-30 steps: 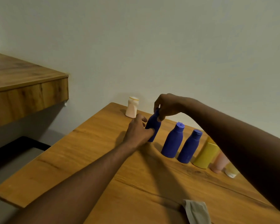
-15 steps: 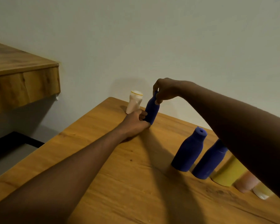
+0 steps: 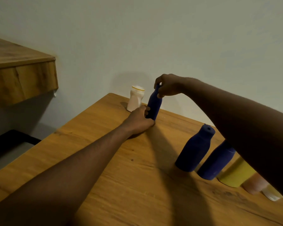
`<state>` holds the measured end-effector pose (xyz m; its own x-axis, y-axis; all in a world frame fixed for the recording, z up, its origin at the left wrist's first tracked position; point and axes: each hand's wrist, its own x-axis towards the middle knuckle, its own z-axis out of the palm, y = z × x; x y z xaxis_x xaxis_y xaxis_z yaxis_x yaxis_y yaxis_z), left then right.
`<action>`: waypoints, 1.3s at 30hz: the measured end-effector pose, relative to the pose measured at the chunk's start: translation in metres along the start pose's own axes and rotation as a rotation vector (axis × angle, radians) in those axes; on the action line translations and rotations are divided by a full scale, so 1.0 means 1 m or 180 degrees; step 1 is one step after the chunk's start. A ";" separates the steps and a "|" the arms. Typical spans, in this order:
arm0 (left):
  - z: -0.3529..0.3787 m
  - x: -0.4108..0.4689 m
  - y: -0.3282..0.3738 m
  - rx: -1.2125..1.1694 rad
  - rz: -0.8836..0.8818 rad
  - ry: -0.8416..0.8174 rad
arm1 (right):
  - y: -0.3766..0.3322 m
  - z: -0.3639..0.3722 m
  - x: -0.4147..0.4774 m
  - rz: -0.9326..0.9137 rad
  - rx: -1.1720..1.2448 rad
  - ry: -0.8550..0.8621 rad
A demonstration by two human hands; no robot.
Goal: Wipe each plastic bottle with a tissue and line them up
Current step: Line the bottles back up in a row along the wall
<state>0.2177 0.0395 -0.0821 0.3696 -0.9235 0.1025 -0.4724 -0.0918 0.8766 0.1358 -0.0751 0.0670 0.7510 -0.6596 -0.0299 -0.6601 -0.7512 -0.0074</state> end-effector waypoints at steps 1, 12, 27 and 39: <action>0.000 -0.001 0.000 -0.0001 -0.0007 -0.0006 | 0.000 0.001 0.000 -0.0009 -0.0002 -0.0001; -0.002 -0.024 0.014 0.0018 -0.0182 -0.0075 | 0.004 0.000 -0.018 -0.0005 -0.0065 0.0148; 0.010 -0.130 0.070 -0.0006 0.0077 -0.0062 | -0.021 -0.039 -0.165 0.0078 -0.0149 -0.0958; 0.061 -0.174 0.080 -0.0199 -0.0190 -0.0187 | 0.006 -0.009 -0.215 -0.0033 -0.0747 -0.0387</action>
<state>0.0667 0.1700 -0.0585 0.3471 -0.9375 0.0231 -0.3994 -0.1255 0.9082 -0.0291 0.0622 0.0822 0.7407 -0.6546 -0.1511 -0.6195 -0.7525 0.2234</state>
